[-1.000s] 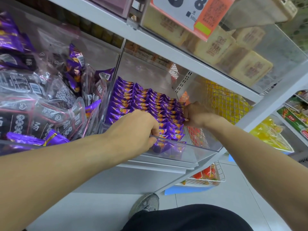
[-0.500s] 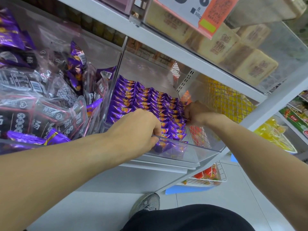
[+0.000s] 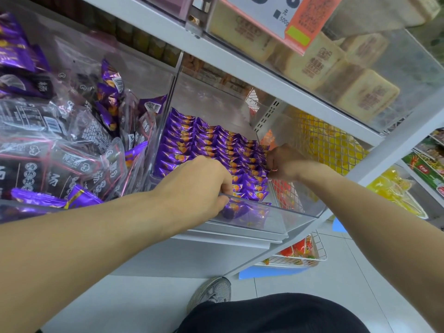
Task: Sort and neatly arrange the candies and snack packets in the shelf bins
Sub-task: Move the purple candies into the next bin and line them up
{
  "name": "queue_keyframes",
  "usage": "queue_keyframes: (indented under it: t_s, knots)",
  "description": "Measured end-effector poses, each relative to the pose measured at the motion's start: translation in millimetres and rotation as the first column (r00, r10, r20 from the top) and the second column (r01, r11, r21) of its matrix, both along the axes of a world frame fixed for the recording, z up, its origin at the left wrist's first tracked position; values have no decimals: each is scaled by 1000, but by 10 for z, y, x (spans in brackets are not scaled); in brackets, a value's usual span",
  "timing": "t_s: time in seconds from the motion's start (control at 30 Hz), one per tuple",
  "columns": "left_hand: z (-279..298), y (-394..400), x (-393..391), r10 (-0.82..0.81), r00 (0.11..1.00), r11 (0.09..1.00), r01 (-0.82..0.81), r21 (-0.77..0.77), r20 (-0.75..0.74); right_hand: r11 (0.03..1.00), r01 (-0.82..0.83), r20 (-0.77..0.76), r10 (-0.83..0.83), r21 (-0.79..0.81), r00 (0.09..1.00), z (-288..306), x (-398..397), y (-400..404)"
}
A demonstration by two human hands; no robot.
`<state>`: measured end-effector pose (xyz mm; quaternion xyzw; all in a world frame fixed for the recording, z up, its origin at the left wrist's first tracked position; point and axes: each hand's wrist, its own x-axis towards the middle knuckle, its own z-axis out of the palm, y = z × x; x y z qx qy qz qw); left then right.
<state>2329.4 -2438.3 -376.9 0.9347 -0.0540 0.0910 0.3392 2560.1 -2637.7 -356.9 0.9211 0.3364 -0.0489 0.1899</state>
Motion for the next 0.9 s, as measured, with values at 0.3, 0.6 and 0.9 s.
queue_keyframes:
  t_s: [0.3, 0.6, 0.9]
  knots:
    - [32, -5, -26, -17, 1000, 999, 16, 43, 9, 998, 37, 5, -38, 55, 999, 71, -43, 7]
    - [535, 409, -442, 49, 952, 998, -34, -57, 302, 614, 14, -142, 161, 789, 977, 357, -1175, 587]
    - [469, 2042, -800, 429, 891, 886, -447, 125, 148, 363, -174, -23, 478, 915, 878, 479, -1977, 2029]
